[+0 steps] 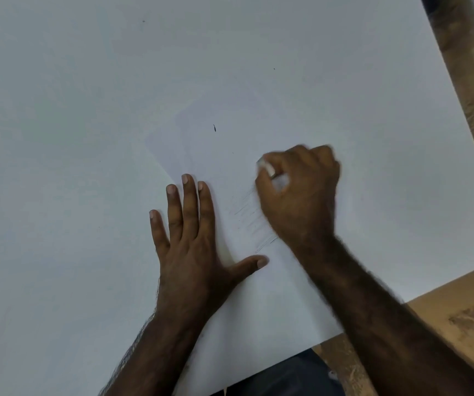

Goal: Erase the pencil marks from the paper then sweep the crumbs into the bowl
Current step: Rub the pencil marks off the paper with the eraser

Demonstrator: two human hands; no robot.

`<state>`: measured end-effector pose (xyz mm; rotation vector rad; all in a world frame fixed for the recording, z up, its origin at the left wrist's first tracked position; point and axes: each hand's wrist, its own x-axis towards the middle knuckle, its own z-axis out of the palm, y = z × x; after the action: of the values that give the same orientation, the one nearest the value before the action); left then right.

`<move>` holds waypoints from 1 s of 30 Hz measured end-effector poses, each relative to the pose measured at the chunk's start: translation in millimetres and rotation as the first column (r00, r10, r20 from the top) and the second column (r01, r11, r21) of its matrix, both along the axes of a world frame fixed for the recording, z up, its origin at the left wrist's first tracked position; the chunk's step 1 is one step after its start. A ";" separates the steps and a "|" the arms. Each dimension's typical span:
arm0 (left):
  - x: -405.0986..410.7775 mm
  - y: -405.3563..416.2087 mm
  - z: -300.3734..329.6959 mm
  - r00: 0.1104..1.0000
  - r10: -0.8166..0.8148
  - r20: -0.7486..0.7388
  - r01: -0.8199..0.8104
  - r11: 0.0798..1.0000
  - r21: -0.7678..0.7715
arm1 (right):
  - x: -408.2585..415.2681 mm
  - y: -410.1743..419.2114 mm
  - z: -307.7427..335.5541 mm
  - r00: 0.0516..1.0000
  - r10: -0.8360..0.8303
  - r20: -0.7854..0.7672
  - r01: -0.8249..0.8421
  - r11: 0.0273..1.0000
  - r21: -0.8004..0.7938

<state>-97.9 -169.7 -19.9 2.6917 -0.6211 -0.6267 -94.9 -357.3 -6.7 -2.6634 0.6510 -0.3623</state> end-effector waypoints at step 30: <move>-0.2 1.0 -2.1 1.000 -0.001 0.001 0.001 1.000 -0.003 | -20.7 40.2 -1.5 0.981 0.194 0.000 -0.194 0.981 -0.031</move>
<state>-98.1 -168.7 -22.0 2.6889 -0.6226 -0.6242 -115.7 -317.1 -8.2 -2.7254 0.3830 -0.3235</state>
